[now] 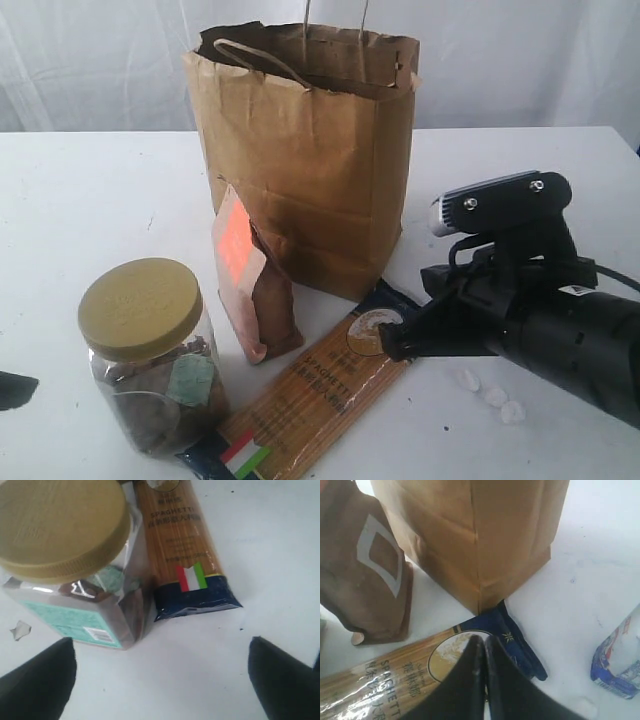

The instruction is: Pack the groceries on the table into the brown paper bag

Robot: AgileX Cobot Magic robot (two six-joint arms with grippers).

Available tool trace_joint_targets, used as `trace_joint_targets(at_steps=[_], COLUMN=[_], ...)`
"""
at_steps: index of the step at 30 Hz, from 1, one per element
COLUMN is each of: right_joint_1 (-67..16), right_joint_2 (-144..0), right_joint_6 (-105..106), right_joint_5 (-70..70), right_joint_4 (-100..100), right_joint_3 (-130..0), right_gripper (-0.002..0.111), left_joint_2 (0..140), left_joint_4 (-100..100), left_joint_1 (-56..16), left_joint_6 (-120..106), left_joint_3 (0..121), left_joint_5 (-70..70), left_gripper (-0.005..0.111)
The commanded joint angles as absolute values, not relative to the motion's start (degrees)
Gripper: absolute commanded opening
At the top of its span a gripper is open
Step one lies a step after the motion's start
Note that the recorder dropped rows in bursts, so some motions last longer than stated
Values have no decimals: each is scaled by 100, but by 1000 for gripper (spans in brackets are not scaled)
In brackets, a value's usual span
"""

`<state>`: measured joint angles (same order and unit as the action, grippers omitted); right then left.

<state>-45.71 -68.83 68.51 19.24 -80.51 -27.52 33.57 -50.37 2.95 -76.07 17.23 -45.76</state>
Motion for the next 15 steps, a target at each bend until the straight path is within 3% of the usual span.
trace_joint_targets(at_steps=[1, 15], right_joint_1=[-4576, -4576], right_joint_2=[-6843, -6843], right_joint_6=[6922, 6922], right_joint_5=[1794, 1320], right_joint_4=[-8025, -8025], right_joint_3=[-2726, -2726], right_gripper=[0, 0], left_joint_2=[3336, 3361], left_joint_4=[-5001, -5180], left_joint_1=[272, 272], left_joint_6=[-7628, -7890], left_joint_3=[1534, 1534], left_joint_5=[-4107, -3491], left_gripper=[105, 105])
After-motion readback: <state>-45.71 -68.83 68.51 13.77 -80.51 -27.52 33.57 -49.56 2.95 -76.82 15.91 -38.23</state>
